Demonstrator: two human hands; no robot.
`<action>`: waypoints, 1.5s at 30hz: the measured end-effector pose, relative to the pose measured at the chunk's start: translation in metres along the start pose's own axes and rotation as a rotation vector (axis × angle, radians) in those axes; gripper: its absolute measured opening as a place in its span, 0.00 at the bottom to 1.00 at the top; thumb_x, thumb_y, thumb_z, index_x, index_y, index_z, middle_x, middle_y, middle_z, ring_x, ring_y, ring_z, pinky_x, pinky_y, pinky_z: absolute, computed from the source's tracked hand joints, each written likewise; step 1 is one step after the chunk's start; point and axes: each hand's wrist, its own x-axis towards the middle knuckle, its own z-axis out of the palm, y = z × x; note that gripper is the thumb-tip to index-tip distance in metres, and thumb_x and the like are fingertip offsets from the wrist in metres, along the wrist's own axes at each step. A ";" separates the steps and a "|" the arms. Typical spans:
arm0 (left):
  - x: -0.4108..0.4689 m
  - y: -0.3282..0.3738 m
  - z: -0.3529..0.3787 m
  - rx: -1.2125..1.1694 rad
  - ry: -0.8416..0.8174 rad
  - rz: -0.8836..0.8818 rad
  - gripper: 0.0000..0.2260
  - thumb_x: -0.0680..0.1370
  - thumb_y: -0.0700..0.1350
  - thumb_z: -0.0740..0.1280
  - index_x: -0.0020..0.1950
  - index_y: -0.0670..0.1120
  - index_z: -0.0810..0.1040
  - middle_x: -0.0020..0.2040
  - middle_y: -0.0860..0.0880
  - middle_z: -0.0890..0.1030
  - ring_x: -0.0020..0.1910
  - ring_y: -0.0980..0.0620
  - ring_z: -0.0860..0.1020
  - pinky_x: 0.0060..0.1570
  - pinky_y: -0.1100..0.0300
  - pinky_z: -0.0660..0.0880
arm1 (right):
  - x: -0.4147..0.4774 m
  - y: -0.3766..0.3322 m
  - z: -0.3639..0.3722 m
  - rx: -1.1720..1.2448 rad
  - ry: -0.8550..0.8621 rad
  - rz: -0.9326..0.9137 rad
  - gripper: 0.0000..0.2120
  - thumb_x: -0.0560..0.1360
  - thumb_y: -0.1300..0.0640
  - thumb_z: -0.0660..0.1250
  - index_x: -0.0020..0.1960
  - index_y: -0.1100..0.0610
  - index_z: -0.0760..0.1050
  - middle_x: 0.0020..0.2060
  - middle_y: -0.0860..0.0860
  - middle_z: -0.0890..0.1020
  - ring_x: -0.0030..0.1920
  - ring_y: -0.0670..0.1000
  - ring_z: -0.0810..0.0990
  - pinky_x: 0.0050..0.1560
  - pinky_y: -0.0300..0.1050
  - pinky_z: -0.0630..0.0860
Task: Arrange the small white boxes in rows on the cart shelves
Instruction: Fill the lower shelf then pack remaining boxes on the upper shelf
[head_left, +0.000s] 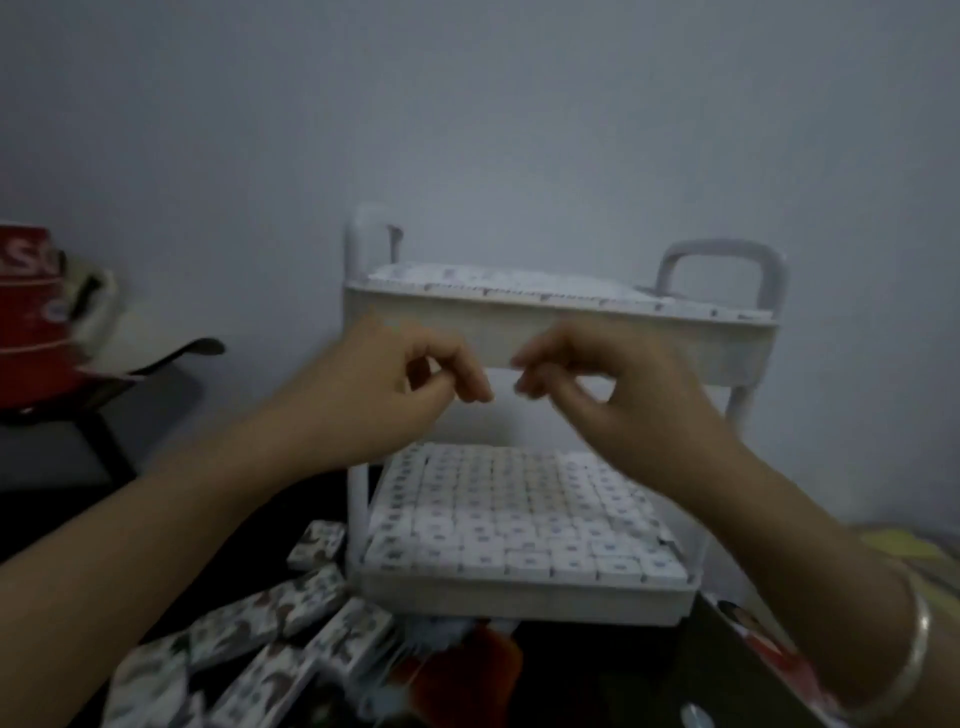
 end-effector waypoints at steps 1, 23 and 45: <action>-0.022 -0.010 0.000 0.016 -0.031 -0.052 0.19 0.76 0.34 0.64 0.39 0.59 0.81 0.31 0.68 0.78 0.27 0.61 0.75 0.28 0.73 0.68 | -0.015 -0.010 0.022 0.072 -0.077 0.015 0.08 0.75 0.63 0.67 0.50 0.52 0.81 0.39 0.42 0.85 0.42 0.37 0.82 0.49 0.32 0.77; -0.234 -0.094 0.029 0.411 -0.666 -0.355 0.27 0.72 0.67 0.65 0.68 0.62 0.67 0.58 0.62 0.68 0.59 0.61 0.61 0.61 0.63 0.58 | -0.094 0.004 0.238 -0.264 -0.665 0.581 0.24 0.72 0.38 0.68 0.59 0.55 0.75 0.57 0.54 0.76 0.57 0.55 0.76 0.51 0.47 0.74; -0.158 -0.079 0.066 -0.223 -0.380 -0.587 0.15 0.67 0.49 0.79 0.48 0.54 0.76 0.42 0.56 0.84 0.39 0.56 0.83 0.43 0.50 0.81 | -0.134 0.041 0.133 0.438 -0.374 0.696 0.17 0.72 0.58 0.74 0.54 0.41 0.73 0.52 0.49 0.80 0.46 0.47 0.84 0.45 0.50 0.83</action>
